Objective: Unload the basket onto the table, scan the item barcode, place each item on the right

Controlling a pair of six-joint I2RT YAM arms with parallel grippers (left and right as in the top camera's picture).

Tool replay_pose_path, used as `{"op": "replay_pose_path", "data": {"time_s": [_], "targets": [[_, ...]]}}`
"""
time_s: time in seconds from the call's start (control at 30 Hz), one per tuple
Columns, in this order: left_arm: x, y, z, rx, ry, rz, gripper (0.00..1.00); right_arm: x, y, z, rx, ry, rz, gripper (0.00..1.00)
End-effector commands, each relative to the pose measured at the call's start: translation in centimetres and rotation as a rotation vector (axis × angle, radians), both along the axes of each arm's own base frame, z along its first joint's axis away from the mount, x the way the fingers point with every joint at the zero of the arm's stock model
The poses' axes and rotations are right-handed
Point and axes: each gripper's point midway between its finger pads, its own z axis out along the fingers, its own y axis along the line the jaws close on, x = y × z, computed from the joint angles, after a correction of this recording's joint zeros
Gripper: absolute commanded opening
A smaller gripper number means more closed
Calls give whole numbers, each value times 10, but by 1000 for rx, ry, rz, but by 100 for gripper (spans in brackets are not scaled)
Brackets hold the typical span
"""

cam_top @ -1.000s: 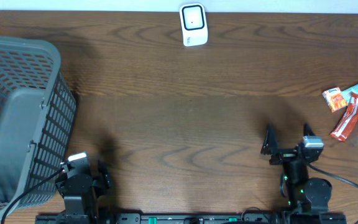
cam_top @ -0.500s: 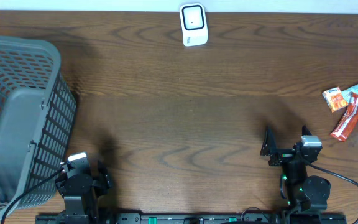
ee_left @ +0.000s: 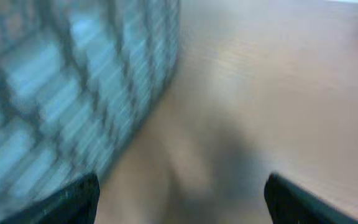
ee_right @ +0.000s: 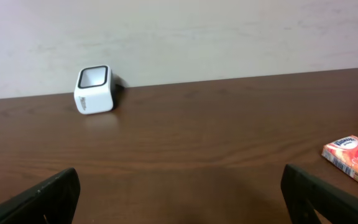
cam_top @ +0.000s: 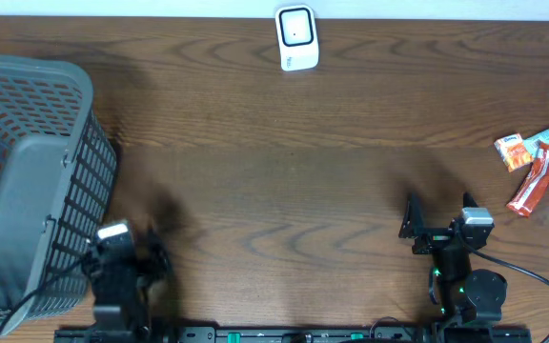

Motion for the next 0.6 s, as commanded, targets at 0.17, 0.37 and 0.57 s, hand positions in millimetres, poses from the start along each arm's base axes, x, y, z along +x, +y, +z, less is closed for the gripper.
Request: {"op": "replay_pose_path", "data": {"time_s": [0.17, 0.37, 0.57], "targets": [[39, -27, 41, -48, -320, -147, 85, 0, 0, -1, 11, 2, -3, 99], [48, -27, 22, -46, -359, -146, 85, 0, 0, -1, 11, 2, -3, 99], [47, -29, -2, -32, -264, -158, 85, 0, 0, -1, 11, 2, -3, 99]]}}
